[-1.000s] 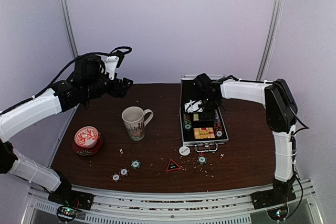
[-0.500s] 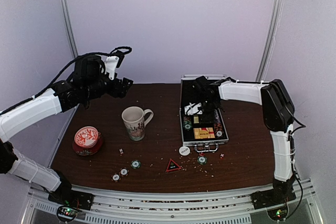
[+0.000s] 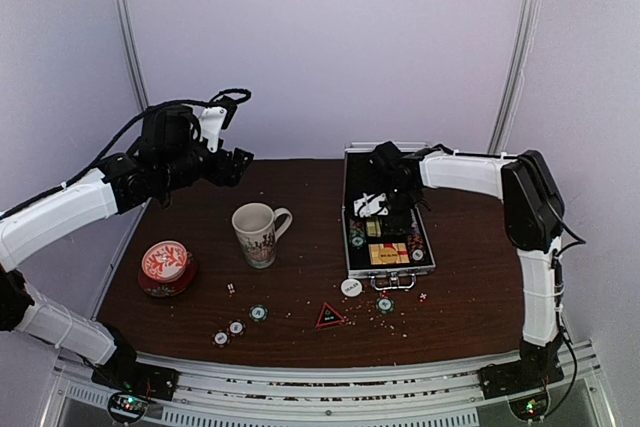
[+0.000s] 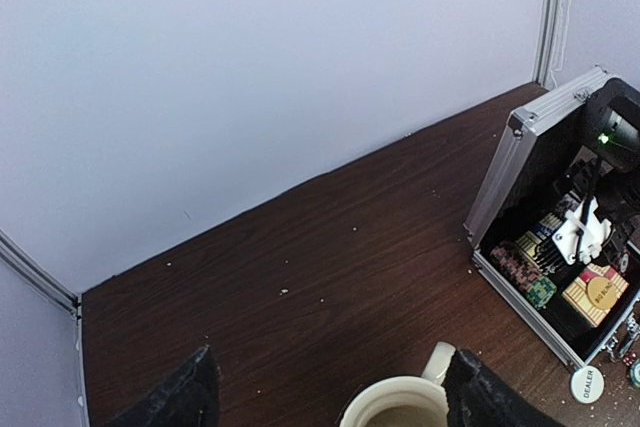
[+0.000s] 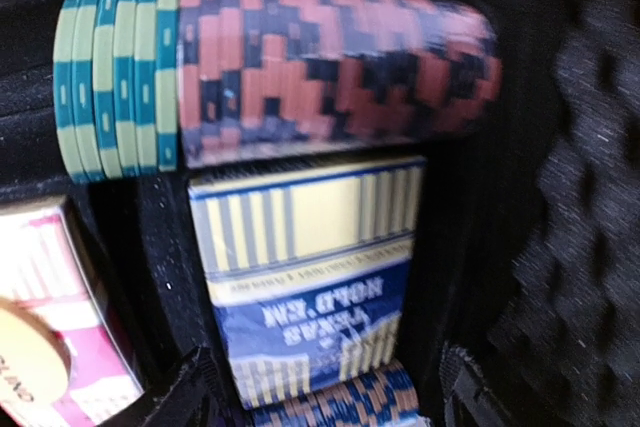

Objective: Pack up texas hold em set

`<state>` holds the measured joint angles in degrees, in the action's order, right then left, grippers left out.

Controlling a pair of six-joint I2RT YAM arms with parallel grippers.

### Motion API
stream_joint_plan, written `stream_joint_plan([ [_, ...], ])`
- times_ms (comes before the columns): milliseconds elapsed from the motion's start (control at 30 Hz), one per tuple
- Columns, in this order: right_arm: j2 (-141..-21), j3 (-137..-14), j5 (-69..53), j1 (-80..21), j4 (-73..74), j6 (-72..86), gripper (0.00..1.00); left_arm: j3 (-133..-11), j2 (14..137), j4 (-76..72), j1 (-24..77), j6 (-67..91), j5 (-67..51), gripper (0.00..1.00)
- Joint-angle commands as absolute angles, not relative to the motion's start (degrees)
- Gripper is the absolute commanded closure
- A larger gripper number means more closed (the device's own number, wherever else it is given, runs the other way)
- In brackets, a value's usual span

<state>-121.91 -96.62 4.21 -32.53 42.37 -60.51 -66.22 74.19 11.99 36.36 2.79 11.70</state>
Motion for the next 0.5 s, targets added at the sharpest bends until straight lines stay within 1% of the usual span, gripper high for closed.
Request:
stream_joint_plan([
  [0, -117.6, -98.3, 5.5, -32.0, 44.0, -60.3, 0.25, -65.9, 72.9, 9.4, 36.1, 1.9, 11.5, 0.21],
  [167, -113.1, -95.2, 2.8, -32.0, 45.5, -57.7, 0.26, -65.9, 73.1, 9.4, 36.2, 2.1, 11.4, 0.21],
  [333, -104.8, -86.3, -3.9, -32.6, 42.6, -52.2, 0.29, -65.8, 73.9, 9.3, 36.1, 2.1, 11.2, 0.22],
  [467, -97.7, -78.3, -9.5, -33.6, 40.2, -47.0, 0.31, -66.0, 75.0, 10.1, 36.8, 0.6, 10.6, 0.24],
])
